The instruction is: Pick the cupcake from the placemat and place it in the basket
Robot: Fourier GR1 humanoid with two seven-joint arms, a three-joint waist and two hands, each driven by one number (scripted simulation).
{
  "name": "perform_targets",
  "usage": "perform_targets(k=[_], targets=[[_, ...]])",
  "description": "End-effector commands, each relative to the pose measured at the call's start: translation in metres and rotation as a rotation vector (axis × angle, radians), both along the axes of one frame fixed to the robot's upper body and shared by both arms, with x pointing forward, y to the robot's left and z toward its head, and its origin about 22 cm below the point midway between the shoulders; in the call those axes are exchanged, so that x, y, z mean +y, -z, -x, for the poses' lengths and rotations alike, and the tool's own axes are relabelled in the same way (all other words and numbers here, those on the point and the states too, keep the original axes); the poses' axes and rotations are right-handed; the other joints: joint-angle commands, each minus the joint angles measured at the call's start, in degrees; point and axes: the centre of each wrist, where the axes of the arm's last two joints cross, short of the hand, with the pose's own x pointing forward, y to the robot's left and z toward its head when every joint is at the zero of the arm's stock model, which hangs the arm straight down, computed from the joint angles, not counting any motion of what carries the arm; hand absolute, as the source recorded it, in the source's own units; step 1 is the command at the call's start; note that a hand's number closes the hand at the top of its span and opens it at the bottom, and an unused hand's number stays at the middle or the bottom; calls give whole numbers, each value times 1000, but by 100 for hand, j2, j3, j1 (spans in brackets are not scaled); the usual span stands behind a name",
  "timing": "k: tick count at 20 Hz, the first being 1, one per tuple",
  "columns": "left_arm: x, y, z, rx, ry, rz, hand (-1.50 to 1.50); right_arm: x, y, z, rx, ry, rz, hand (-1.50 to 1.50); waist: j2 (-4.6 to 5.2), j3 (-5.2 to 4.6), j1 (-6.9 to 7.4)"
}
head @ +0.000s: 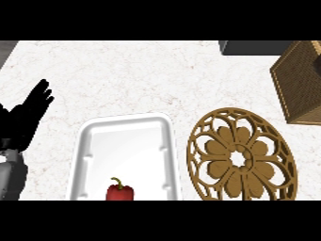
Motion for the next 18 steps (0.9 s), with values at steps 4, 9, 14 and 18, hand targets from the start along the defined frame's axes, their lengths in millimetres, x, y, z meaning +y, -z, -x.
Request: perform_targets(k=[4,9,14,18], targets=[[5,-3,2,0,-1,10,0,-39,-19,3,-108,142,-303,-150,-8,1,20],[-3,-2,-5,-8,-10,7,0,-109,-23,43,-151,185,-465,-150,11,5,-24],[-5,-12,-10,-19,5,3,0,-172,-14,93,-101,138,-510,-150,34,14,-7],[-18,-7,1,-11,4,-3,0,-204,-15,138,14,84,-425,-150,25,27,11]])
